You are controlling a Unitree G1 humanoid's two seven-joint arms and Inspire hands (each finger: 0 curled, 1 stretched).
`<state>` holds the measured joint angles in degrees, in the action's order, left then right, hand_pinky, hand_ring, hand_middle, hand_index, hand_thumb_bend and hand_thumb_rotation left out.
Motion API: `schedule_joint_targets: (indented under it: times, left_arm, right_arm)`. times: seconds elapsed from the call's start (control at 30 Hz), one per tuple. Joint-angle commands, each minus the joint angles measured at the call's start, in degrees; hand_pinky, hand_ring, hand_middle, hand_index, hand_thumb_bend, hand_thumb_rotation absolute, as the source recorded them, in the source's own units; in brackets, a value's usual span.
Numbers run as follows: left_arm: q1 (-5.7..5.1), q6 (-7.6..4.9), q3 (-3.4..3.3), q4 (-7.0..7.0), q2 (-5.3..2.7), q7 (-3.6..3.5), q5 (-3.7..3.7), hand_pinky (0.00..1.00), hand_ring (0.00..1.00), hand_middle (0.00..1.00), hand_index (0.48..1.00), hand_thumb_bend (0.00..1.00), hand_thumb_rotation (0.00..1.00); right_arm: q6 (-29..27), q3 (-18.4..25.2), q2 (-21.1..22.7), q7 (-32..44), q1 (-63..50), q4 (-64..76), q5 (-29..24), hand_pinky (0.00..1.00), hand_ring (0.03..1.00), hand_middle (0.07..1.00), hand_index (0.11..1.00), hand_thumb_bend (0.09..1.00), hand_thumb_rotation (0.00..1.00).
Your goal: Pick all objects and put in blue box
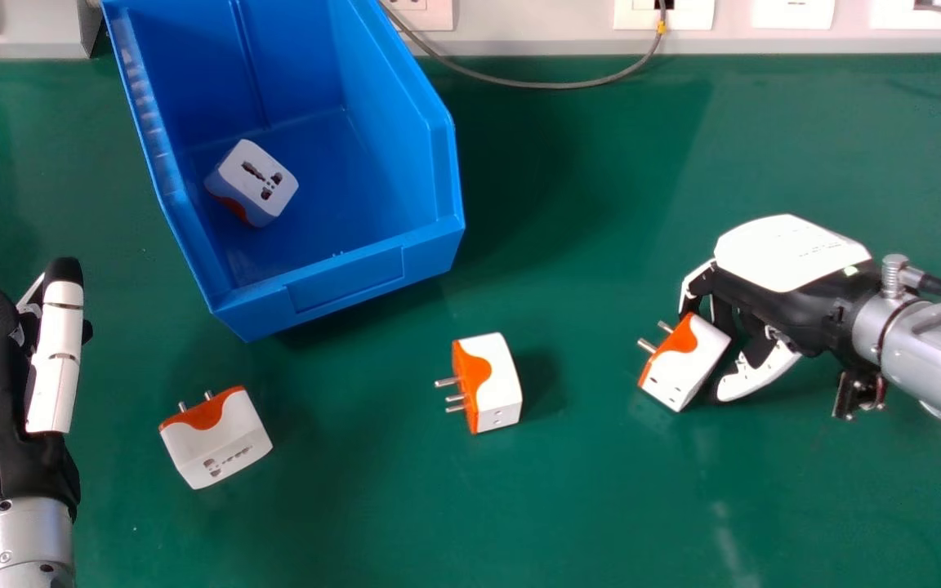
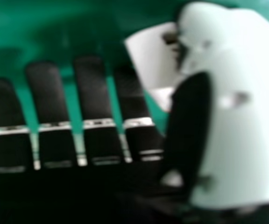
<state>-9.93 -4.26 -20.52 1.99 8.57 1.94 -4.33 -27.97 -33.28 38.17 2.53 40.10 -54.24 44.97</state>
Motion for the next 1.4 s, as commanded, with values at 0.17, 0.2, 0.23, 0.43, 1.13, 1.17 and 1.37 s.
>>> schedule_joint_targets:
  times: [0.17, 0.2, 0.23, 0.43, 1.13, 1.17, 1.37]
  left_arm:
    - [0.58, -1.15, 0.21, 0.75, 0.36, 0.40, 0.16, 0.85, 0.91, 0.88, 0.888, 0.46, 0.81]
    - [0.64, -1.22, 0.25, 0.68, 0.37, 0.42, 0.19, 0.85, 0.91, 0.88, 0.888, 0.46, 0.81]
    - [0.74, -1.30, 0.27, 0.54, 0.42, 0.44, 0.25, 0.85, 0.91, 0.88, 0.889, 0.46, 0.81]
    - [1.08, -1.80, 0.21, -0.26, 0.70, 0.46, 0.38, 0.85, 0.91, 0.88, 0.890, 0.46, 0.81]
    - [2.22, -1.20, 1.02, -0.46, 0.40, 1.44, 0.65, 0.86, 0.91, 0.88, 0.895, 0.46, 0.82]
    - [2.35, -1.15, 1.14, -0.41, 0.28, 1.58, 0.63, 0.86, 0.91, 0.88, 0.895, 0.46, 0.82]
    - [3.74, -1.38, 2.02, -1.36, -0.35, 2.59, 0.71, 0.87, 0.91, 0.88, 0.896, 0.46, 0.82]
  right_arm:
    - [1.61, -3.83, 1.00, 0.29, -0.40, 0.24, 5.15, 0.22, 0.270, 0.323, 0.527, 0.485, 0.20]
    - [1.64, -3.87, 1.13, 0.33, -0.32, 0.30, 5.12, 0.22, 0.270, 0.323, 0.527, 0.485, 0.20]
    - [1.68, -3.93, 1.18, 0.39, -0.19, 0.29, 5.06, 0.20, 0.249, 0.304, 0.515, 0.484, 0.19]
    - [0.87, -4.39, 1.75, 0.65, 0.45, 0.50, 5.06, 0.19, 0.239, 0.295, 0.506, 0.484, 0.18]
    - [16.74, 1.37, 3.08, 15.66, -3.91, 17.67, 3.69, 0.13, 0.179, 0.239, 0.481, 0.486, 0.15]
    - [18.87, 1.98, 2.81, 16.73, -4.57, 19.28, 3.73, 0.13, 0.179, 0.239, 0.481, 0.486, 0.15]
    - [24.95, 4.24, 2.37, 16.75, -7.37, 23.08, 4.11, 0.18, 0.232, 0.289, 0.482, 0.488, 0.15]
